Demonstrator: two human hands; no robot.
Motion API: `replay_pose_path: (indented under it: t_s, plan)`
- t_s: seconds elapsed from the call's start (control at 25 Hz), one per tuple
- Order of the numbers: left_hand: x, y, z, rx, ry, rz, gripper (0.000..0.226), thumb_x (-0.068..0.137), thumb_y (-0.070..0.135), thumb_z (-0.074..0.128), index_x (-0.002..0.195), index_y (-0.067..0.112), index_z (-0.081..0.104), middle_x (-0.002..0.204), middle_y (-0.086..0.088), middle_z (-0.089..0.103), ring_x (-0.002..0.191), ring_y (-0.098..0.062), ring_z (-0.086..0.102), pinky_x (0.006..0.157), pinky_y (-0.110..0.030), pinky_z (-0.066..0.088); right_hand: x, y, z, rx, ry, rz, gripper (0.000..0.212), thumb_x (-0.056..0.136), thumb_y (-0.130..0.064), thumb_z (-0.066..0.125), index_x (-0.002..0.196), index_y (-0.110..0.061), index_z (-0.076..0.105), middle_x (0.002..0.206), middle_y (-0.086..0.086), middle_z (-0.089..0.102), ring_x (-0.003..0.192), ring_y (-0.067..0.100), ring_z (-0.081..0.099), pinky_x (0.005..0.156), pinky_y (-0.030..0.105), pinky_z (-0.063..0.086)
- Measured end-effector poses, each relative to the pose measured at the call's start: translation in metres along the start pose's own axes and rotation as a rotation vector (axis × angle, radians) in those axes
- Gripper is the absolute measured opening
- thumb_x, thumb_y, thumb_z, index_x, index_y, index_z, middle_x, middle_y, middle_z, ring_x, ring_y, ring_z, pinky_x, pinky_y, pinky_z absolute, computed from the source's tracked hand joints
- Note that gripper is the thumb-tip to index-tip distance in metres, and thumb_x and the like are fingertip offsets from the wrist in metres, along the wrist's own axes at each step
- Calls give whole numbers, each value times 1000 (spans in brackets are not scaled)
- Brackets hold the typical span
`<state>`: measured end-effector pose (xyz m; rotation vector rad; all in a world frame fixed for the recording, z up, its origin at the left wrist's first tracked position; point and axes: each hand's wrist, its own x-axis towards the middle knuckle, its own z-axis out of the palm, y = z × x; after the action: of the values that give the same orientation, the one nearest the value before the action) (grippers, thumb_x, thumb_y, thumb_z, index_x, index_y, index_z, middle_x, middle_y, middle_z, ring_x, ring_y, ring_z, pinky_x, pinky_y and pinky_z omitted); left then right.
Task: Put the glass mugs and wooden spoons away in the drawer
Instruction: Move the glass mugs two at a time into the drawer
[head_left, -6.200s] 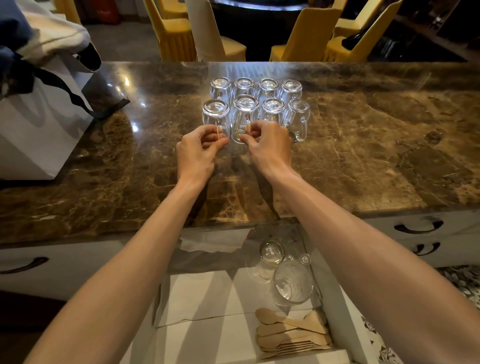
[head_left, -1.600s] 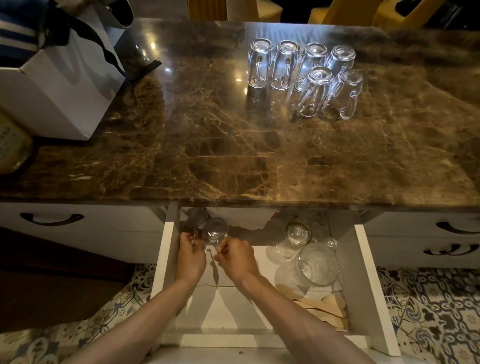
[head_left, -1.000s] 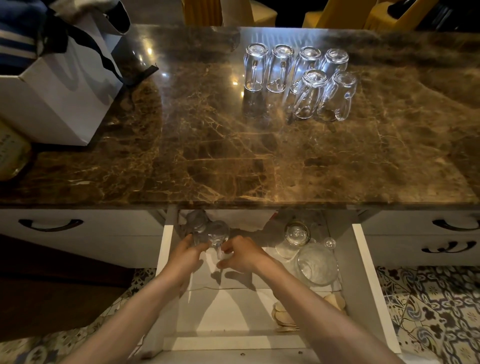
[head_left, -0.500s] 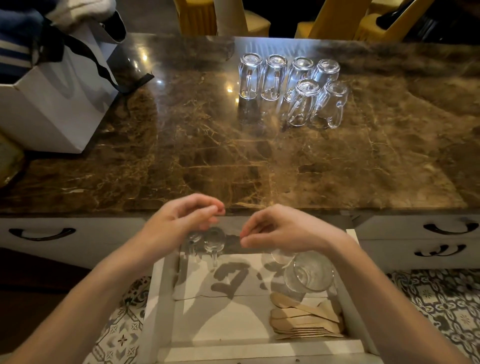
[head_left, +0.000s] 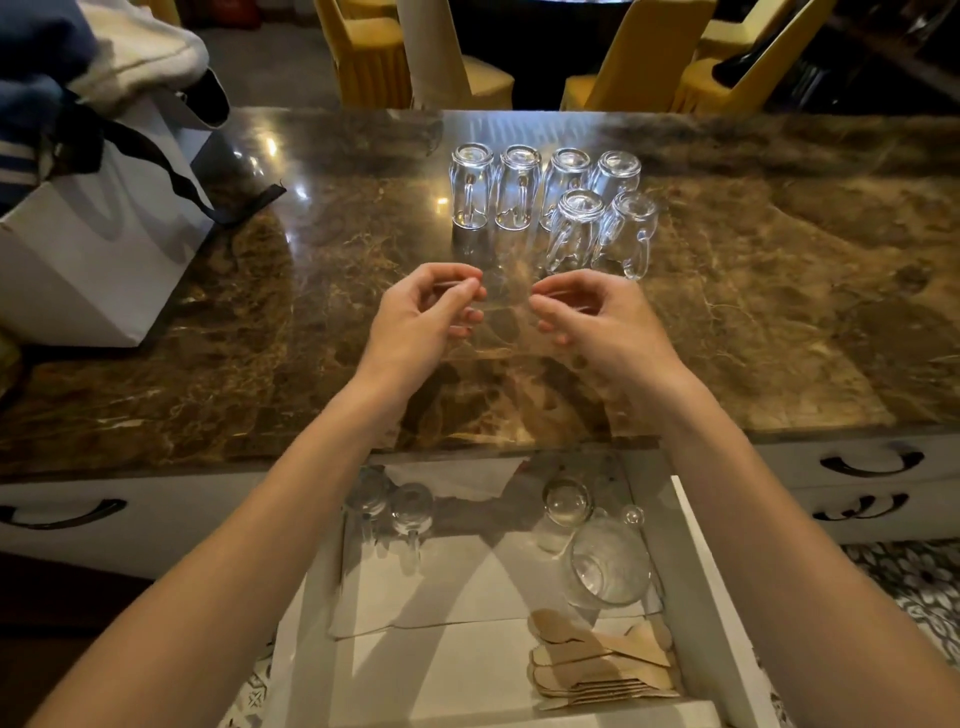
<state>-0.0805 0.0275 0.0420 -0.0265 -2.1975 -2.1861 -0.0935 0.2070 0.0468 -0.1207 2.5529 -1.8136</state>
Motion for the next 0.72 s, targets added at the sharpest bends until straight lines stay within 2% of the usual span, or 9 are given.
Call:
replay_pose_path:
  t_s: [0.08,0.16,0.24,0.36,0.44,0.56,0.64,0.72]
  plan:
    - [16,-7,19,-10,-7,-1,11,91,12,55,96,19,63,85,3,66,71,-8,64,62,-17,51,13,8,-12,36,190,25,7,83,-19,69,88,-23,67,89,3,71,74,11,66,61,17,51]
    - [32,-14,36,-26,-5,-22,11,91,11,56,98,15,62,86,1,65,73,-9,63,62,-18,52,24,19,-26,52,309,82,10,84,-20,68,94,-20,66,94,5,70,78,14,67,61,19,53]
    - [47,-21,49,4,-1,-32,13,92,12,56,103,14,62,89,1,65,79,-9,63,67,-20,54,34,31,-41,34,385,125,19,85,-19,67,103,-14,65,100,7,70,88,19,67,70,24,56]
    - [68,-28,63,68,18,-28,22,91,16,56,113,15,61,99,0,65,89,-12,63,77,-27,56,44,44,-57,-30,490,141,27,85,-19,67,109,-9,63,106,8,68,98,23,65,89,40,54]
    - [81,-29,71,142,44,-11,28,91,17,56,119,15,60,110,-4,66,96,-16,63,87,-34,54,47,48,-63,-104,524,138,29,85,-20,67,111,-11,62,108,4,66,100,16,62,92,38,52]
    - [92,-28,83,229,32,-1,33,91,16,57,124,13,57,117,-7,65,107,-24,62,95,-41,50,54,50,-67,-174,477,128,31,86,-22,66,115,-13,61,111,2,66,96,9,57,90,29,51]
    - [96,-28,90,290,9,7,35,91,16,58,125,12,55,117,-4,64,106,-16,61,95,-35,50,59,50,-68,-194,441,131,30,86,-22,67,113,-13,62,110,1,67,93,7,57,88,27,51]
    - [99,-29,94,346,27,42,34,90,17,59,124,11,56,115,-2,64,102,-9,60,89,-20,50,64,50,-69,-196,417,146,27,85,-21,68,110,-13,64,107,2,68,92,10,59,89,30,51]
